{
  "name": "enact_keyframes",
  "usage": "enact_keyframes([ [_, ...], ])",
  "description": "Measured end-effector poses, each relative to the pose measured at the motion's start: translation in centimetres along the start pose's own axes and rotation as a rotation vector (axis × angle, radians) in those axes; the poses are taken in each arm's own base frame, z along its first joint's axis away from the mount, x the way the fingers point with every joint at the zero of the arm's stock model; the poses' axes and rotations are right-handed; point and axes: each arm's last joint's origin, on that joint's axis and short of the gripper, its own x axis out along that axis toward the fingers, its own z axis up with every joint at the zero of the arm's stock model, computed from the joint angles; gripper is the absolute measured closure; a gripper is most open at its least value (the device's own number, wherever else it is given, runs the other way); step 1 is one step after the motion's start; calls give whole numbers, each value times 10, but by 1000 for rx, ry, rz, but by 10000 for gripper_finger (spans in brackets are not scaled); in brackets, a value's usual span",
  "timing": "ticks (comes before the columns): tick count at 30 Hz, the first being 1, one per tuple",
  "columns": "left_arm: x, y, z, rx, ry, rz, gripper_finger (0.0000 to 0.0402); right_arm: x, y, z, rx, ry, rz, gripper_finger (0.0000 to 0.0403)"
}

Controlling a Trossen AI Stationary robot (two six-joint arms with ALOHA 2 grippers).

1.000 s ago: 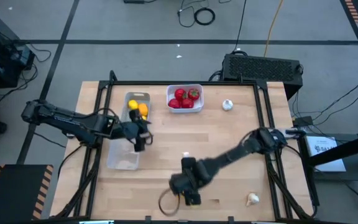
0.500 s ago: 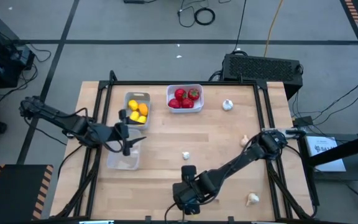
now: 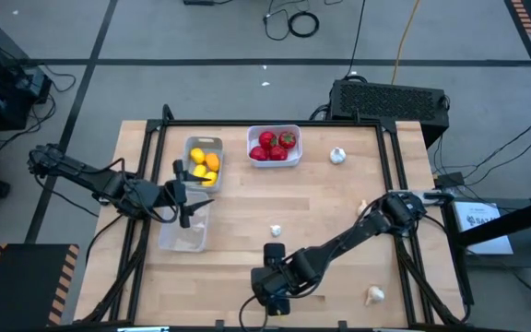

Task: Sort produce into baskets
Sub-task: Put the yellow lemon into the gray bin

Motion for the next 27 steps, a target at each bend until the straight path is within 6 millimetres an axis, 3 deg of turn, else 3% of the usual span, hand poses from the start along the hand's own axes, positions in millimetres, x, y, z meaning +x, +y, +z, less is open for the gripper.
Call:
enact_keyframes([
  [11,0,0,0,-7,0,0,128,40,-4,-17,31,-49,104,117],
  [20,0,0,0,-7,-1,0,128,40,-7,-17,1,-46,101,117],
  [27,0,0,0,-7,-1,-1,128,24,-7,-19,-98,13,170,117],
])
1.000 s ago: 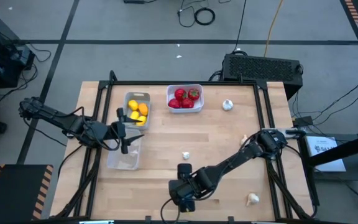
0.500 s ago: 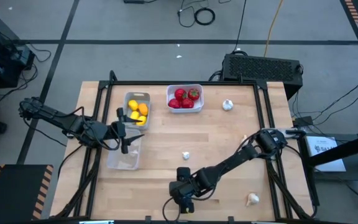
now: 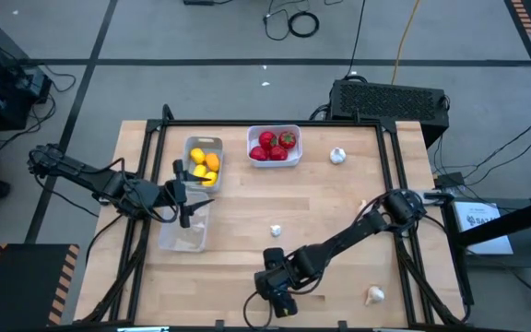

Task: Sort produce into baskets
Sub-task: Put the yellow lemon into the gray bin

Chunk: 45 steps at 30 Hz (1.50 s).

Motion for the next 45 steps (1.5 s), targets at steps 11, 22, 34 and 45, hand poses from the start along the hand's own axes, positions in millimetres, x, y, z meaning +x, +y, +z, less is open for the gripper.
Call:
enact_keyframes([
  [11,0,0,0,-1,-3,0,128,-9,-7,-3,-220,83,117,117],
  [22,0,0,0,2,-2,0,128,-7,-6,-8,-404,109,64,117],
  [34,0,0,0,5,-3,-9,128,9,10,-14,-442,105,78,117],
  [45,0,0,0,4,-3,-15,128,37,8,-20,-479,129,84,123],
])
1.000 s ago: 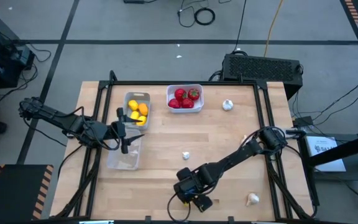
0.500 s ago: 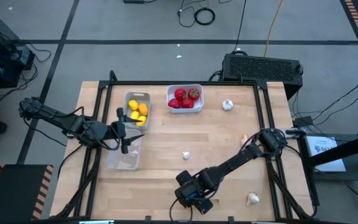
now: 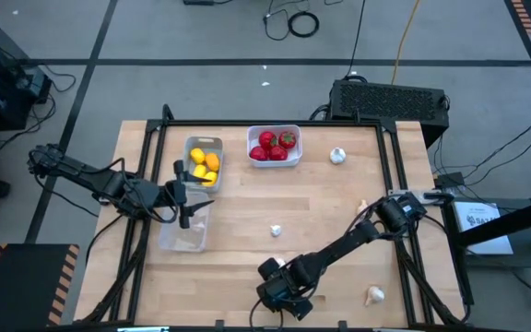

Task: Sort produce into baskets
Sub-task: Put the yellow lemon into the gray bin

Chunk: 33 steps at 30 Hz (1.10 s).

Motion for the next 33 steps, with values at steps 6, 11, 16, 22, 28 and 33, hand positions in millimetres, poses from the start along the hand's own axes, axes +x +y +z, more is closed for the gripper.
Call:
enact_keyframes([
  [6,2,2,-1,-3,10,12,128,-2,0,1,21,-9,0,168],
  [11,3,3,-1,-11,14,19,128,-3,-1,1,24,-9,0,212],
  [16,3,3,-1,-11,13,16,128,-19,-10,9,38,-9,-11,210],
  [22,3,3,-1,-18,15,14,128,-58,-41,26,-21,-13,-173,198],
  [28,3,2,-7,-73,65,17,128,-87,-113,17,-79,38,-443,199],
  [33,0,10,-16,-137,150,321,128,-109,-200,-21,64,40,-538,199],
])
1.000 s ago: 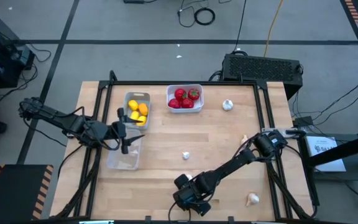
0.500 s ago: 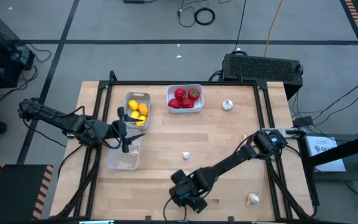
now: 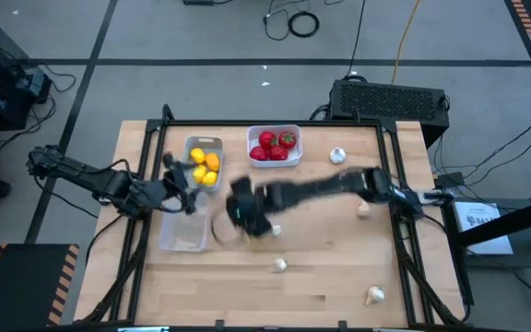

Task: Sort produce into baskets
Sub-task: Put the yellow lemon into the gray bin

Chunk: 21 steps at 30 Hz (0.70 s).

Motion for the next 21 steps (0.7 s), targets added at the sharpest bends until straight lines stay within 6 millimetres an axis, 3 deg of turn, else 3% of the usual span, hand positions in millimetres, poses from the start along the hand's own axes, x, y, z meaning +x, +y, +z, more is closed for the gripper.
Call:
enact_keyframes([
  [4,-1,13,-13,-13,51,330,128,12,-69,-14,222,-183,-142,198],
  [9,2,23,-20,-48,106,383,128,20,-133,-25,489,-548,-221,197],
  [12,5,26,-20,-57,132,367,128,40,-147,-35,562,-622,-214,197],
  [21,10,35,-22,-56,172,440,128,97,-161,-58,731,-755,-271,197],
])
